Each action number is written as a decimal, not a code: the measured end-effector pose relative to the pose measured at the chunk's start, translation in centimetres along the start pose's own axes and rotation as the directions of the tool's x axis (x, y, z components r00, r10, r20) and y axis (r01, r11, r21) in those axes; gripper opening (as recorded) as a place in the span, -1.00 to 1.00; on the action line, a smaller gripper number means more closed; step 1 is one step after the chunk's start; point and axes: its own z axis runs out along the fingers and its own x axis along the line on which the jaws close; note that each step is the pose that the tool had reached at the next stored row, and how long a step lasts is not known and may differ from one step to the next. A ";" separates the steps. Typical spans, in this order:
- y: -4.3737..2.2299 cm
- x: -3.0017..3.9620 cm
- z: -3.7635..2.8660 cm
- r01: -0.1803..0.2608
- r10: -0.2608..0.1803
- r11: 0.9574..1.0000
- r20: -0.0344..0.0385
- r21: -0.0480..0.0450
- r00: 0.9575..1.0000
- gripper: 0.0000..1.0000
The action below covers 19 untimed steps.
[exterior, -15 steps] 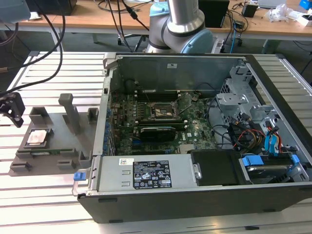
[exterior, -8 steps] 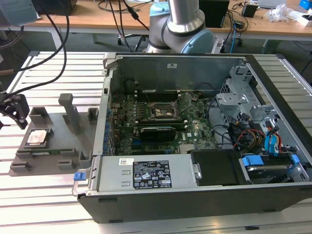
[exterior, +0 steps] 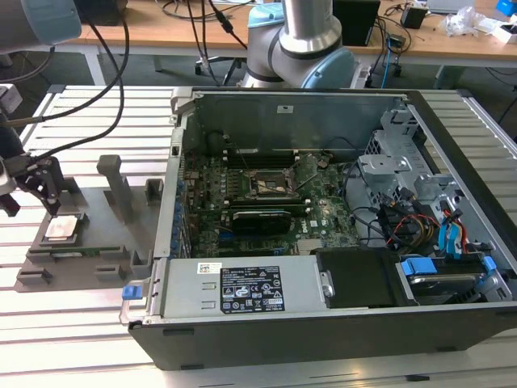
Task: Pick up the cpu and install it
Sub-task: 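Pick up the cpu and move it towards the insertion slot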
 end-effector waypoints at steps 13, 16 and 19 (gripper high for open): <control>0.02 -2.47 1.70 0.006 -0.006 1.000 -0.016 0.000 1.000 0.33; 0.03 -2.57 2.55 0.010 -0.010 1.000 -0.020 0.000 1.000 0.33; 0.04 -2.58 3.16 0.011 -0.011 1.000 -0.022 0.000 1.000 0.33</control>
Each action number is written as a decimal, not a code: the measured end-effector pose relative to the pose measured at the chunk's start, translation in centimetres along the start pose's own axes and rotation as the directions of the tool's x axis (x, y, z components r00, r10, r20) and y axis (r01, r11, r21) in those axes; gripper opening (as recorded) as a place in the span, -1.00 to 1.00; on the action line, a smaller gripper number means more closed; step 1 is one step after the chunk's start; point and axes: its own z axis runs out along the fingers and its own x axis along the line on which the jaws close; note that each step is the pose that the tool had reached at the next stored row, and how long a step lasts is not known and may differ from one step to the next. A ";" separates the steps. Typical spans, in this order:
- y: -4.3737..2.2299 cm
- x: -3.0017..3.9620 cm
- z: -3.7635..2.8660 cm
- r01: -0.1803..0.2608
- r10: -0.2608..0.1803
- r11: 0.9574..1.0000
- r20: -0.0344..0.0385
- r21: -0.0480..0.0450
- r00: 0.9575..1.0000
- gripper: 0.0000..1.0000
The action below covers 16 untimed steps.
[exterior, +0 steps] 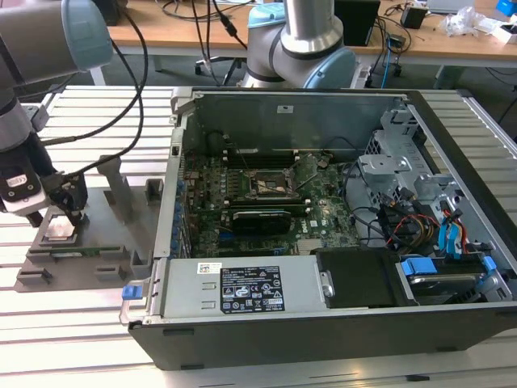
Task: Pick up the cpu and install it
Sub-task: 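Pick up the cpu and move it towards the insertion slot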
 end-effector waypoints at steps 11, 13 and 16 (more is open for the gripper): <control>-0.26 -0.36 1.23 0.012 -0.012 1.000 -0.002 -0.001 1.000 0.33; -0.20 -0.34 1.37 0.013 -0.013 1.000 -0.002 -0.001 1.000 0.33; -0.10 -0.30 1.49 0.013 -0.013 1.000 -0.002 -0.001 1.000 0.33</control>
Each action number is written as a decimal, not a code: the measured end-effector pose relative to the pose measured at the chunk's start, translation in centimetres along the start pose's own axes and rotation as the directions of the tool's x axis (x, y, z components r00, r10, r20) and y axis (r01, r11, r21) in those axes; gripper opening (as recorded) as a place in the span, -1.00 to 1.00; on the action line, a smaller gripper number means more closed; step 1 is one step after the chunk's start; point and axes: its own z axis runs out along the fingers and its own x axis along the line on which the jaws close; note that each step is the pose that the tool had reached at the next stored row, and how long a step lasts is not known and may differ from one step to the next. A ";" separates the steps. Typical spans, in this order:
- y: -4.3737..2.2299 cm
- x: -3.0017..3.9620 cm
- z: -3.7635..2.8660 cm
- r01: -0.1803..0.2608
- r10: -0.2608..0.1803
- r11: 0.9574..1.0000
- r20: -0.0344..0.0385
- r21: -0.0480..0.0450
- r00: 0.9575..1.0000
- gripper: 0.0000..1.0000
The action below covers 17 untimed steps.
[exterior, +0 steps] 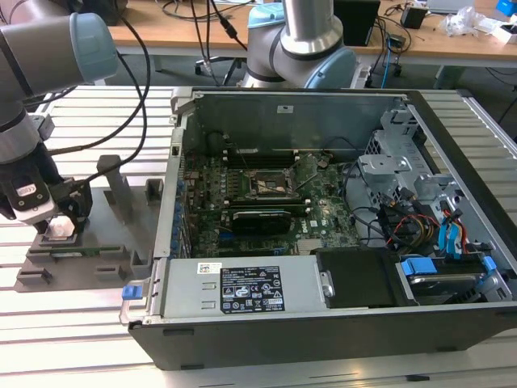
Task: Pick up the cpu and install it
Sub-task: 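Pick up the cpu and move it towards the insertion slot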
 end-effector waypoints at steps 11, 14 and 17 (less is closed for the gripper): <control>0.17 0.32 0.25 0.000 0.000 1.000 0.000 0.000 1.000 0.09; 0.17 0.33 0.26 0.000 0.000 1.000 0.000 0.000 1.000 0.09; 0.17 0.34 0.27 0.000 0.000 1.000 0.000 0.000 1.000 0.09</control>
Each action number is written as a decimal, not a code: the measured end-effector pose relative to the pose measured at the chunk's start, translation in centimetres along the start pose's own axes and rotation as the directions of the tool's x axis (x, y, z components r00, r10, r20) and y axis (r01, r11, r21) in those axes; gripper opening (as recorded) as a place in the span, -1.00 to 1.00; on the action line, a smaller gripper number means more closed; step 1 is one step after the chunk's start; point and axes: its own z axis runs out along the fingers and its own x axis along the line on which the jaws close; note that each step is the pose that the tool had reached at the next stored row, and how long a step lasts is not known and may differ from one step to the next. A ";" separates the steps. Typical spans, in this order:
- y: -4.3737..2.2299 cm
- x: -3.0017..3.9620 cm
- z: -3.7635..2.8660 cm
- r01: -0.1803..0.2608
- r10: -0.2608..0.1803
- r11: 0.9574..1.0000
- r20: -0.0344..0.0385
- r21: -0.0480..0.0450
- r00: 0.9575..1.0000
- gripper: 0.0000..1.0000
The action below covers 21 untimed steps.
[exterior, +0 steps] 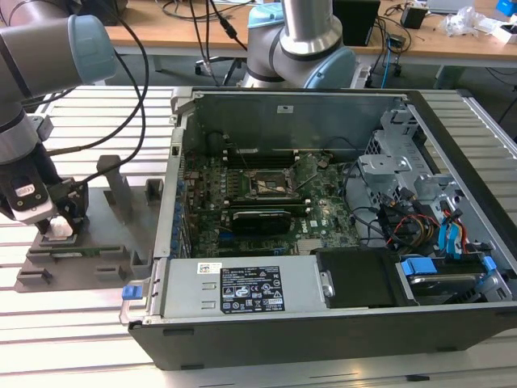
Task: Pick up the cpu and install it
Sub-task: 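Pick up the cpu and move it towards the insertion slot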
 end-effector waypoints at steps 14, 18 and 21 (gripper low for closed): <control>0.00 0.03 -0.01 0.000 0.000 1.000 0.000 0.001 1.000 0.09; -0.01 0.03 -0.30 0.000 0.000 1.000 0.000 0.001 1.000 0.09; -0.02 0.03 -0.81 0.000 0.000 1.000 0.000 0.001 1.000 0.09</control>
